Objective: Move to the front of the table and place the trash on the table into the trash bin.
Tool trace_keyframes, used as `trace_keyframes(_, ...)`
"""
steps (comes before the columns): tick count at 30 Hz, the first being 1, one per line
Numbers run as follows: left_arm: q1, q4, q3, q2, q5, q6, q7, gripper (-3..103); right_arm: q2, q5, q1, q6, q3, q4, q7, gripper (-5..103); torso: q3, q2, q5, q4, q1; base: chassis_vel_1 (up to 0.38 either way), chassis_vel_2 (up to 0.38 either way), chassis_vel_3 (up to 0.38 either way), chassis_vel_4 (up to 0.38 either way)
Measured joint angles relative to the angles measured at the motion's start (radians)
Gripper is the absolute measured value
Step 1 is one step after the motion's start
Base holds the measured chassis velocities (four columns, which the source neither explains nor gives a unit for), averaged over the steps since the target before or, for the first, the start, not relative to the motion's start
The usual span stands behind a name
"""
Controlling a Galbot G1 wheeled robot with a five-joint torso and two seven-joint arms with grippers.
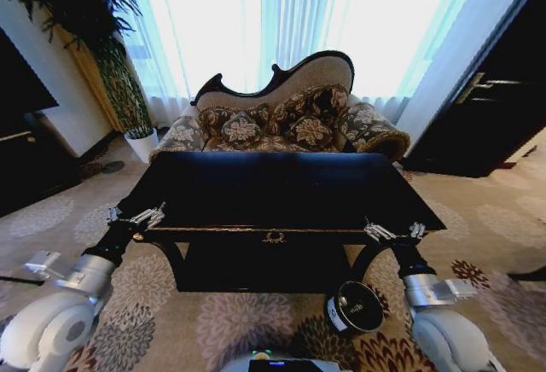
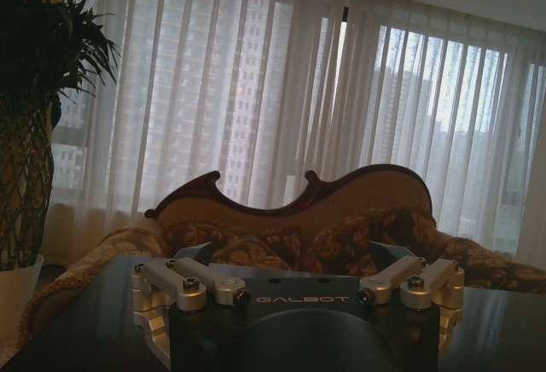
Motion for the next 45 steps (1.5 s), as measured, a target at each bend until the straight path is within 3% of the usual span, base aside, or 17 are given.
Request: trace_keyframes(45,0.000,0.000,0.000,0.000,0.000,0.000,0.000,100,0.002,-0.001,-0.001,0.003,0.001,-0.002,0.001,100,0.000,0.000,0.0000,0.0000,0.000,0.024,-0.023,-0.023,0.023)
